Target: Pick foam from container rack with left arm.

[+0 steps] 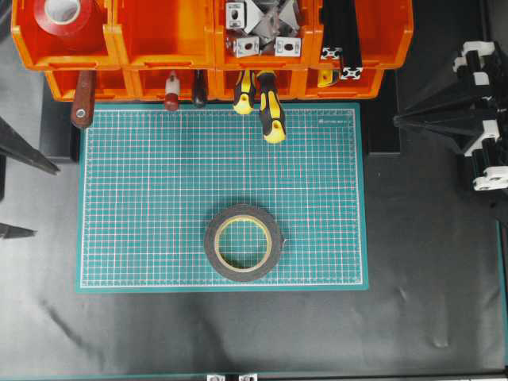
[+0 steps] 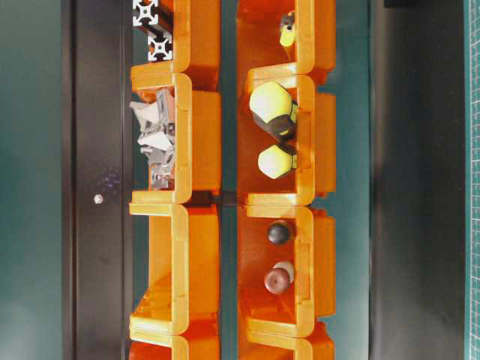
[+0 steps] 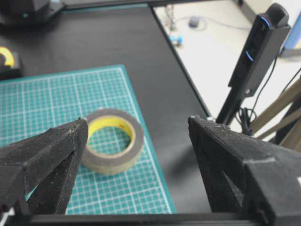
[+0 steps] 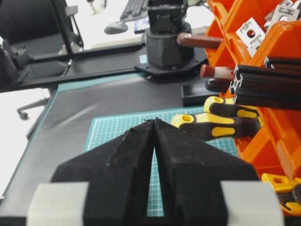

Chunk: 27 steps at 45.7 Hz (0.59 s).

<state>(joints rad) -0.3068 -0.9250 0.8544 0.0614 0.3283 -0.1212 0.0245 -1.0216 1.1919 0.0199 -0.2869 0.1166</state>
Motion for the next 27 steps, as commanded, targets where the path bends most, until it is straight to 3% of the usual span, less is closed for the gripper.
performJointTargets(k=[1, 27], left_arm=[[2, -15, 2, 2, -37, 6, 82], [9, -77, 38, 3, -84, 6, 82]], right_arm=[[3, 5, -20, 2, -9, 0, -1], [8, 5, -18, 2, -11, 2, 0]])
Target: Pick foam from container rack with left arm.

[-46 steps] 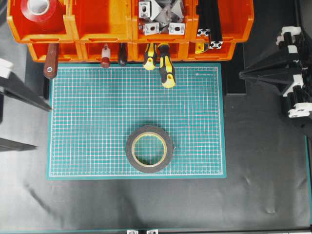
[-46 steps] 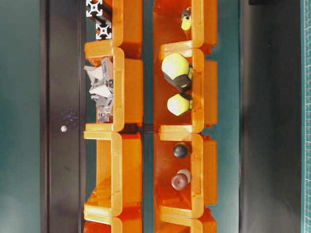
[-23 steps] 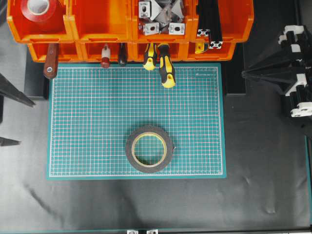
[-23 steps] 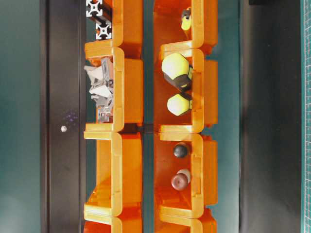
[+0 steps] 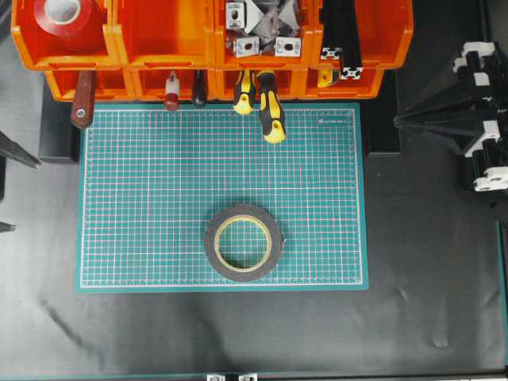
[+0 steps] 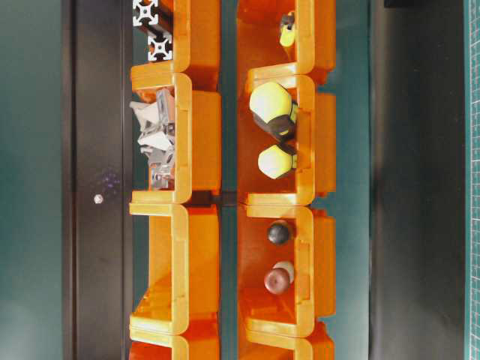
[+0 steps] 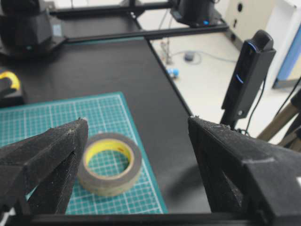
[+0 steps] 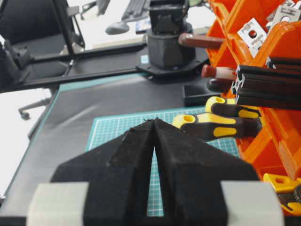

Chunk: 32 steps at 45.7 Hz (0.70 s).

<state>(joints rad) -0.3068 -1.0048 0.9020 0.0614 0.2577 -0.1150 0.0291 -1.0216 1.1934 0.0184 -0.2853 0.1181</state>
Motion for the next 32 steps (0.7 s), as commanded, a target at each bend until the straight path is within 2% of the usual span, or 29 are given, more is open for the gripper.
performJointTargets(k=[1, 9, 19, 32], left_arm=[[12, 2, -9, 2, -17, 0, 82], [40, 0, -2, 2, -58, -11, 82], [48, 9, 41, 3, -198, 2, 82], [51, 8, 64, 2, -207, 5, 82]], right_arm=[[3, 5, -18, 2, -11, -2, 0], [12, 5, -17, 3, -14, 0, 0], [21, 3, -15, 3, -11, -3, 0], [26, 3, -14, -2, -18, -15, 0]])
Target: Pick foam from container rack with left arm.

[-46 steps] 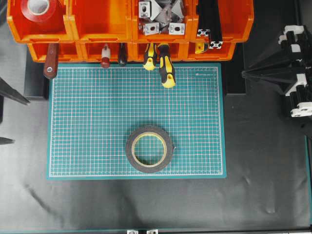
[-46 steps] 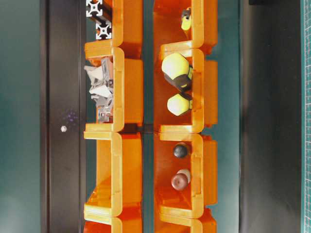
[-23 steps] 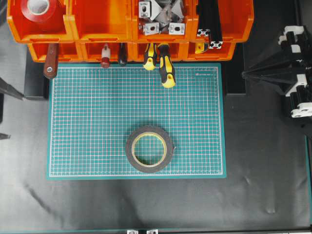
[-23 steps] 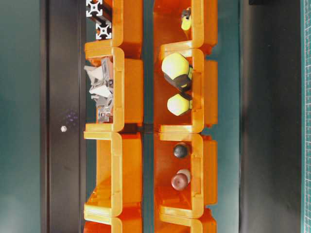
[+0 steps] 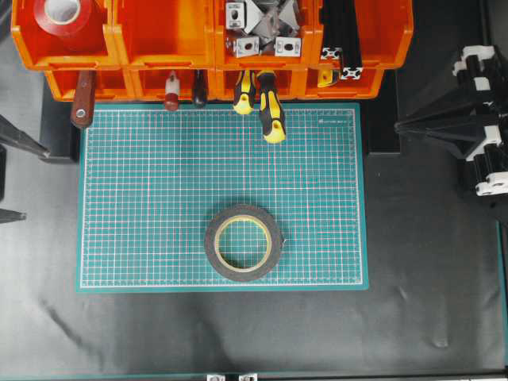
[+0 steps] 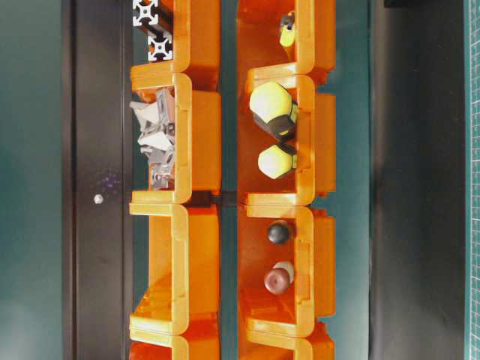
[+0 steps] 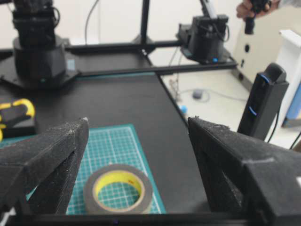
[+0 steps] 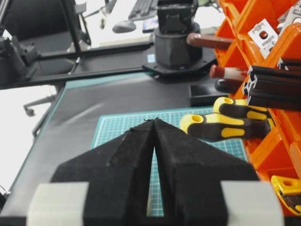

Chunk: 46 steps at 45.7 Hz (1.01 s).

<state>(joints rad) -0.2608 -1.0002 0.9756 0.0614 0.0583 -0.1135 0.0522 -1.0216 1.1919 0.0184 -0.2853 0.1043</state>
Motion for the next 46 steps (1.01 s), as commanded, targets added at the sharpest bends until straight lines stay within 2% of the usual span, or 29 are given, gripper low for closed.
performJointTargets(k=[1, 15, 46], left_arm=[[11, 2, -8, 2, -5, 3, 82], [20, -17, 14, 2, -9, -17, 82], [49, -72, 18, 3, -26, -2, 82]], right_arm=[[2, 3, -12, -2, -18, -3, 0], [3, 0, -11, -2, -25, -2, 0], [5, -20, 3, -2, 32, 8, 0]])
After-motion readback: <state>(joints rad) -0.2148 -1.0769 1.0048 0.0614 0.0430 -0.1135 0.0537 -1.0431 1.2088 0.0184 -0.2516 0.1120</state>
